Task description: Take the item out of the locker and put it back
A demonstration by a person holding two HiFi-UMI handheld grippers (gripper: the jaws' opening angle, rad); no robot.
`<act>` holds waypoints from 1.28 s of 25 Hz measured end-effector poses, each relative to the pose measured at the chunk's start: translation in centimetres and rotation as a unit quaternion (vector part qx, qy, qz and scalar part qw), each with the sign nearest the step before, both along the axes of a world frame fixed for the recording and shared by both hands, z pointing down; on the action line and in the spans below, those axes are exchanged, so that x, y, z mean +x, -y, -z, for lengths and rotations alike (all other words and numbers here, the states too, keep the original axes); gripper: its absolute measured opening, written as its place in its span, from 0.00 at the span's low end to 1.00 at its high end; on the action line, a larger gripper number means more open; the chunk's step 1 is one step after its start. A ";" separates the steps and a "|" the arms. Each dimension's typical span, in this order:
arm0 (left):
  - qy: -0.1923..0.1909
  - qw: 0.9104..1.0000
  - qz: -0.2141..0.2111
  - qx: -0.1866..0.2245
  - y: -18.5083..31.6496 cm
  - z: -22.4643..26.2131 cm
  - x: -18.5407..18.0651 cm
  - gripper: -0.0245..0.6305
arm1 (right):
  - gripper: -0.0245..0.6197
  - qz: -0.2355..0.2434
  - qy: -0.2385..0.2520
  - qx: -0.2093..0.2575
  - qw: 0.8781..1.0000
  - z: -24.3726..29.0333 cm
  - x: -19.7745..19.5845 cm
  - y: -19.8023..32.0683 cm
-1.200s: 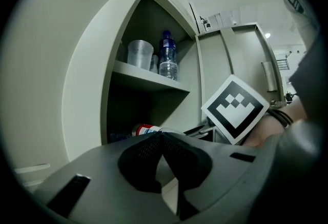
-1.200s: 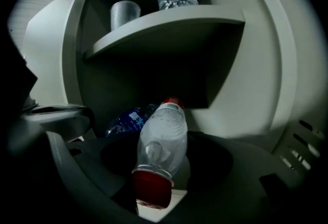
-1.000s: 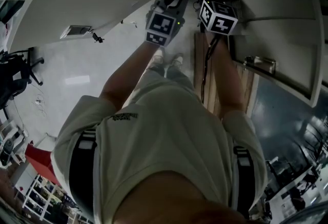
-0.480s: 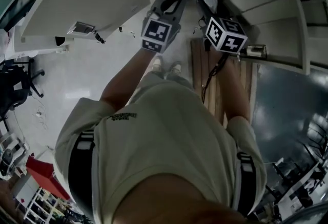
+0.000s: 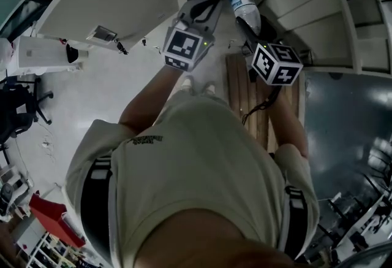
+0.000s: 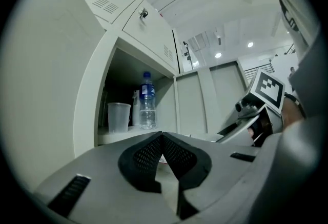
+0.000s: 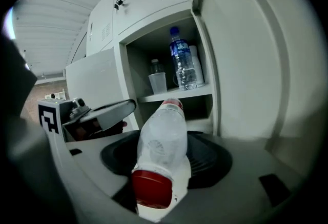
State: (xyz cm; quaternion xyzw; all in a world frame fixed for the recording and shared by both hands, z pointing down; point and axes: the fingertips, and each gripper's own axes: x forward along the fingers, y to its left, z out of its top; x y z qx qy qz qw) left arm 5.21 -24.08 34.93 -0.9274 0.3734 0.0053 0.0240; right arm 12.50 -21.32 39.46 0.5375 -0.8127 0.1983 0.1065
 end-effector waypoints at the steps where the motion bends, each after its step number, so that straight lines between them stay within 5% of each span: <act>1: -0.002 1.000 -0.001 0.006 -0.3 0.7 -0.2 0.04 | 0.45 0.005 -0.001 0.004 1.000 0.6 -0.1 -0.6; 17: -0.030 0.998 -0.010 0.059 -6.3 8.3 -3.1 0.04 | 0.46 0.038 0.033 0.134 0.990 10.7 -1.9 -7.2; 32: -0.027 0.998 -0.023 0.048 -9.2 7.8 -3.2 0.04 | 0.46 0.046 0.042 0.142 0.988 11.2 -1.5 -9.9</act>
